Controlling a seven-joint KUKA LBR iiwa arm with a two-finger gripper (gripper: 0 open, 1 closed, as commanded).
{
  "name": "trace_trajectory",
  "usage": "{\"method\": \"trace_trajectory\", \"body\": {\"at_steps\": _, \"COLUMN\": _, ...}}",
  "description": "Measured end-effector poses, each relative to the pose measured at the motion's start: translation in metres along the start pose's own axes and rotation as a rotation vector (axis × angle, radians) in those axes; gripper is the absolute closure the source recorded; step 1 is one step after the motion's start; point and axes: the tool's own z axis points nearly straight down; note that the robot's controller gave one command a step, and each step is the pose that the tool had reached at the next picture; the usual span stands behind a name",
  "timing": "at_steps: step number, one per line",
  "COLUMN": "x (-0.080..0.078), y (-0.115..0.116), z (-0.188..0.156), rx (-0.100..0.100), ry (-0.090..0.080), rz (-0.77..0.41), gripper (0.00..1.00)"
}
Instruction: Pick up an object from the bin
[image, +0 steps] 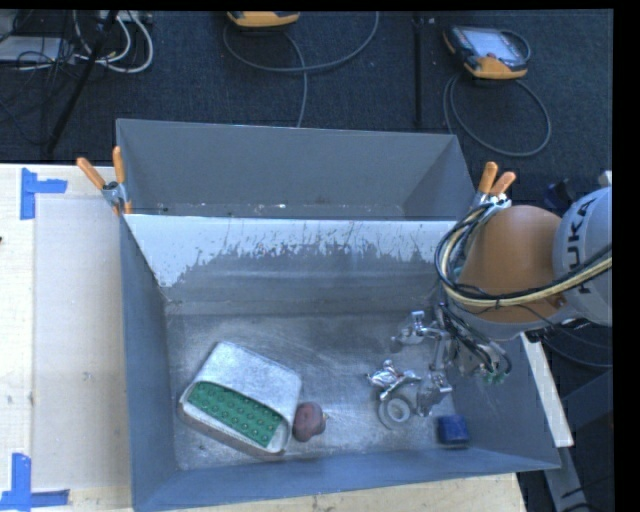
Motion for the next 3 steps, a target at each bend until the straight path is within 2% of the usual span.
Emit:
{"method": "trace_trajectory", "body": {"at_steps": 1, "x": 0.015, "y": 0.003, "z": 0.028, "rx": 0.002, "ry": -0.007, "rz": -0.189, "gripper": 0.00}}
{"method": "trace_trajectory", "body": {"at_steps": 2, "x": 0.015, "y": 0.003, "z": 0.027, "rx": 0.002, "ry": -0.004, "rz": -0.191, "gripper": 1.00}}
{"method": "trace_trajectory", "body": {"at_steps": 3, "x": 0.006, "y": 0.011, "z": -0.094, "rx": 0.002, "ry": -0.005, "rz": -0.523, "gripper": 1.00}}
